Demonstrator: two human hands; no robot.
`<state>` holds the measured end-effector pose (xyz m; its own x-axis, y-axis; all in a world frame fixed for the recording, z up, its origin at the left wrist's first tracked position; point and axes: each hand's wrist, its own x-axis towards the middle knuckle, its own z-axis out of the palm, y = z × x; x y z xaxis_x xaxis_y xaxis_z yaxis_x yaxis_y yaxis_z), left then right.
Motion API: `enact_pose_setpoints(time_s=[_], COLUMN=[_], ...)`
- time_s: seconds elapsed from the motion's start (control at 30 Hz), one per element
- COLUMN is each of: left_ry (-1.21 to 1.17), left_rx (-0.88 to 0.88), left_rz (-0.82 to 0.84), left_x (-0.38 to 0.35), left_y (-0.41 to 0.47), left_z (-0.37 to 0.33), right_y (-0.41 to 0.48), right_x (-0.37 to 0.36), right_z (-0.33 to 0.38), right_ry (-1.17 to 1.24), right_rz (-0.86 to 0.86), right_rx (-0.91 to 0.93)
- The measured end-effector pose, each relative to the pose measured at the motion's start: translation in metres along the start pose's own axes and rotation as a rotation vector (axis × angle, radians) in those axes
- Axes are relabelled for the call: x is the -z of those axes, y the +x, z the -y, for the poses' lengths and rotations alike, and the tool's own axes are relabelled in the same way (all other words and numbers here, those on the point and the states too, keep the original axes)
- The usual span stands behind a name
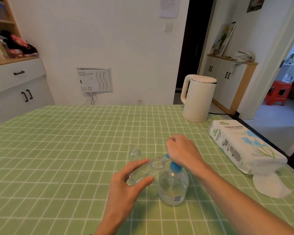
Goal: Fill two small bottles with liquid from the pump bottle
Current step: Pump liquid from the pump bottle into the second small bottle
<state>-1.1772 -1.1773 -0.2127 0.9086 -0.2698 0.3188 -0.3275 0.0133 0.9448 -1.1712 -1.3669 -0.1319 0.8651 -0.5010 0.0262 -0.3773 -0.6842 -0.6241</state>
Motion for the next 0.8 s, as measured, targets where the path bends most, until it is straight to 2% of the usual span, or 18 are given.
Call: enact_pose_setpoints(time_s=[0.33,0.8], left_ry=[0.006,-0.013], left_rx=[-0.014,-0.013], left_rz=[-0.005,0.001], left_x=[-0.0004,0.0007], left_y=[0.0001,0.0014], left_z=[0.0070,0.0015], right_y=[-0.0050,0.0037], right_x=[-0.0050,-0.0015], right_z=[-0.0009,0.0003], right_ry=[-0.011,-0.040], right_rz=[0.028,0.016], right_rx=[-0.052,-0.015])
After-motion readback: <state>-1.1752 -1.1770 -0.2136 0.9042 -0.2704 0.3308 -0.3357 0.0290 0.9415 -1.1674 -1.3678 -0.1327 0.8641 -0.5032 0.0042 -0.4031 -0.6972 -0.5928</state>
